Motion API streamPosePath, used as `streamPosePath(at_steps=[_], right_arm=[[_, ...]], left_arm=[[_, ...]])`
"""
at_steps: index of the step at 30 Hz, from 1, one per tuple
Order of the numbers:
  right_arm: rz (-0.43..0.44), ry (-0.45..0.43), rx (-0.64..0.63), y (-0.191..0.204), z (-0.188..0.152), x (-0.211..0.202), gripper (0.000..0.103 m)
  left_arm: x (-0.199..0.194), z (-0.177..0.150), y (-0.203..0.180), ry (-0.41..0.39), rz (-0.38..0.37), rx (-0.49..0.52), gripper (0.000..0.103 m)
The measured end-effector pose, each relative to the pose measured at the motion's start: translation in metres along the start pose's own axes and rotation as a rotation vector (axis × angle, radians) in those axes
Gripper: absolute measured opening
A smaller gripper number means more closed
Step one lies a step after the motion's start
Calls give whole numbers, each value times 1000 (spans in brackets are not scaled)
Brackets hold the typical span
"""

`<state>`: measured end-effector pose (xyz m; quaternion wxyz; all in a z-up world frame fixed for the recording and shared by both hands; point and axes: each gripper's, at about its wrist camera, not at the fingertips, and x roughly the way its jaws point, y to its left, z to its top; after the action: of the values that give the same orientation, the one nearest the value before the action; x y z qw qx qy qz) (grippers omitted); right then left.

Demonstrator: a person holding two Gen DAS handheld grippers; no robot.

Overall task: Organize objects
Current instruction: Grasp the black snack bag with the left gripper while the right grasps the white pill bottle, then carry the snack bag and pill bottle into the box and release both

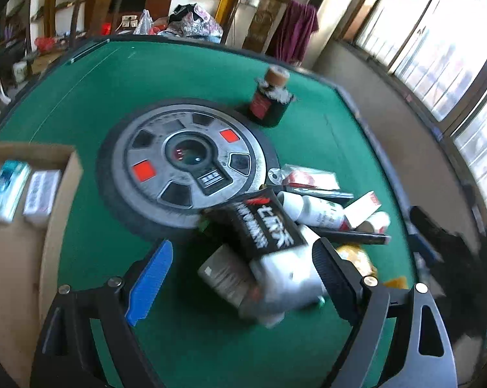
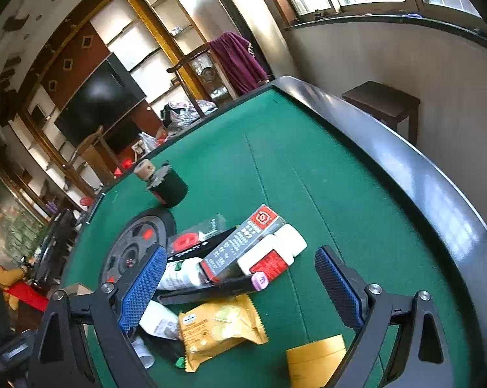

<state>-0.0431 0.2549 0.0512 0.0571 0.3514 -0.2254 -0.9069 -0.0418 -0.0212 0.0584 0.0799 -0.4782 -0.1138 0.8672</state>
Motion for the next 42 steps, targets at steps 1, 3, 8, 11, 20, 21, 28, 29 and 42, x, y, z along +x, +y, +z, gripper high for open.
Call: streamPosePath(at_steps=[1, 3, 8, 11, 20, 21, 28, 29, 42], right_arm=[[5, -2, -4, 1, -1, -1, 96], [8, -4, -10, 4, -2, -2, 96], [29, 5, -4, 5, -5, 0, 96], [31, 7, 1, 5, -5, 1, 96], [8, 4, -32, 10, -10, 2, 96], [3, 4, -38, 10, -11, 2, 96], [13, 5, -73, 16, -16, 3, 96], [18, 2, -83, 19, -17, 3, 96], [187, 207, -612, 160, -92, 17, 83]], left_arm=[[7, 1, -4, 14, 10, 10, 87], [25, 4, -13, 60, 54, 41, 87], [35, 8, -17, 99, -10, 73, 70], [22, 9, -17, 101, -51, 88, 37], [-19, 3, 0, 20, -131, 61, 37], [-30, 1, 4, 0, -143, 59, 37], [-100, -43, 37, -141, -122, 78, 37], [-107, -52, 43, -160, -106, 83, 37], [-187, -108, 137, -307, -83, -22, 37]])
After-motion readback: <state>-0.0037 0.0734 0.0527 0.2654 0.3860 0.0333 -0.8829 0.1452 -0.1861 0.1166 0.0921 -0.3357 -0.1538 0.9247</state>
